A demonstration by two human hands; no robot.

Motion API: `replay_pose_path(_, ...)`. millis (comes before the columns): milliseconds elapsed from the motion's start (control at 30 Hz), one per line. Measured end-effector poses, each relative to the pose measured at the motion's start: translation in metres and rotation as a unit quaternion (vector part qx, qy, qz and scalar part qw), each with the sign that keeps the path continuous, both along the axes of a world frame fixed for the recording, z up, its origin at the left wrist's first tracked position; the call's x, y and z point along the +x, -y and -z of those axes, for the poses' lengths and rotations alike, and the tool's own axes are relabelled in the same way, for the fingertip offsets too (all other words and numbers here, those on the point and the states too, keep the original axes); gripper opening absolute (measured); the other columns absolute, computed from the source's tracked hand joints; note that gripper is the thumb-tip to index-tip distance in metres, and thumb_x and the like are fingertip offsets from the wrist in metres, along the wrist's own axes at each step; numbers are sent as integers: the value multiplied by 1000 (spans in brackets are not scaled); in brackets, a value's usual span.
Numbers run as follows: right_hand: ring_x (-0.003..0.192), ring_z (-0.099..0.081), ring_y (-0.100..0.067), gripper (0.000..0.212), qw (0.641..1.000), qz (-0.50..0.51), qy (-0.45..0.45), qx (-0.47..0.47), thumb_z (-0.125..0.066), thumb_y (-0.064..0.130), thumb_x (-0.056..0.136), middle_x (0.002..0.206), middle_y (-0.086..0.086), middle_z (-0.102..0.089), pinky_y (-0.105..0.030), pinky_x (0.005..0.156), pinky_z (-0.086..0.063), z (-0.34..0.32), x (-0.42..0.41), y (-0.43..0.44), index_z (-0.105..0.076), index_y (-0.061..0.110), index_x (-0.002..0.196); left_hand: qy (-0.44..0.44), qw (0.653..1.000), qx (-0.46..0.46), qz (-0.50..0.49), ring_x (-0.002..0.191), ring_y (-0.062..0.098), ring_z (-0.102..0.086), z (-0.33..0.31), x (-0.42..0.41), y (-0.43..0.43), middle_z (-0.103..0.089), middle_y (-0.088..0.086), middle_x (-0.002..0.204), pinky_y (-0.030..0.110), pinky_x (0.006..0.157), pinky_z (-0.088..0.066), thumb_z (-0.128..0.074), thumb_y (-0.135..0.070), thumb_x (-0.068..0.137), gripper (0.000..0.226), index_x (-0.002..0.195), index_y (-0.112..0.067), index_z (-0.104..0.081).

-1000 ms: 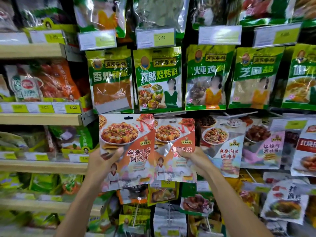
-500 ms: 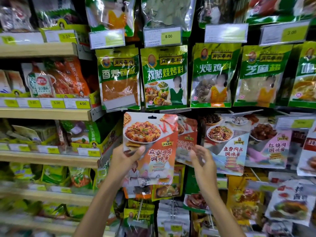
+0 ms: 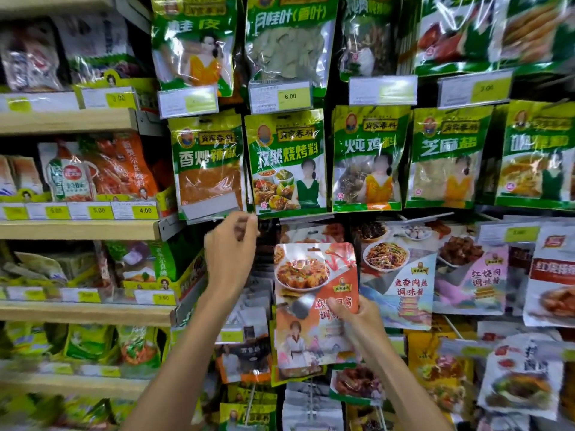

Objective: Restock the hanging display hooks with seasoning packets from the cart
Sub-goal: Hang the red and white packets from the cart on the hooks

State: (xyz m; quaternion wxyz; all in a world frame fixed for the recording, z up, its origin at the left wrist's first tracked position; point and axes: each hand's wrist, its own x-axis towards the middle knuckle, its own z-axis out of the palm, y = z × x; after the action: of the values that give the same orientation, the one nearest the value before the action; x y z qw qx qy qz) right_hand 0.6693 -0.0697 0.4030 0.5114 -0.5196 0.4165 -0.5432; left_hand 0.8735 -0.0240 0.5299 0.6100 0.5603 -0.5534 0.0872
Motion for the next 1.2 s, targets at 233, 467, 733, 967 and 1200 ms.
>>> replay_pose_path(233,75,-71,-12,20,999,26,-20,-21,-76,24,79,78,3,-76,-13,58,-48,-10,3,31,-70,8,90,259,939,-180,-139,105,30,-55,-114,-17,60,-59,18,116,36,87,-44,-44,-14,97,28,116,0,-59)
replay_pose_path(467,63,-68,1,16,999,27,-20,0,-76,23,79,73,9,-74,-13,54,-45,-15,-1,41,-68,11,86,333,914,-128,-194,137,30,-32,-161,-17,100,-36,16,148,40,112,-22,-26,-28,101,48,143,-7,-36)
replay_pose_path(733,73,-71,-9,14,999,30,-9,11,-74,21,81,80,3,-75,-20,60,-48,-18,-2,43,-69,10,87,347,912,-114,-185,135,26,-35,-162,-13,110,-41,14,144,38,116,-19,-26,-28,102,46,140,-5,-38)
replay_pose_path(967,79,-69,-16,8,999,35,18,29,-73,13,82,86,-6,-74,-20,60,-49,-25,9,46,-67,8,84,359,909,-124,-171,134,25,-37,-161,-11,104,-44,14,142,37,116,-19,-29,-29,102,47,140,-3,-39)
replay_pose_path(1200,70,-62,-8,9,997,57,-5,52,-72,8,83,77,3,-67,-17,54,-42,-26,16,66,-64,12,82,374,903,-142,-158,131,27,-41,-162,-8,97,-46,16,139,37,113,-25,-36,-27,100,46,138,-1,-41)
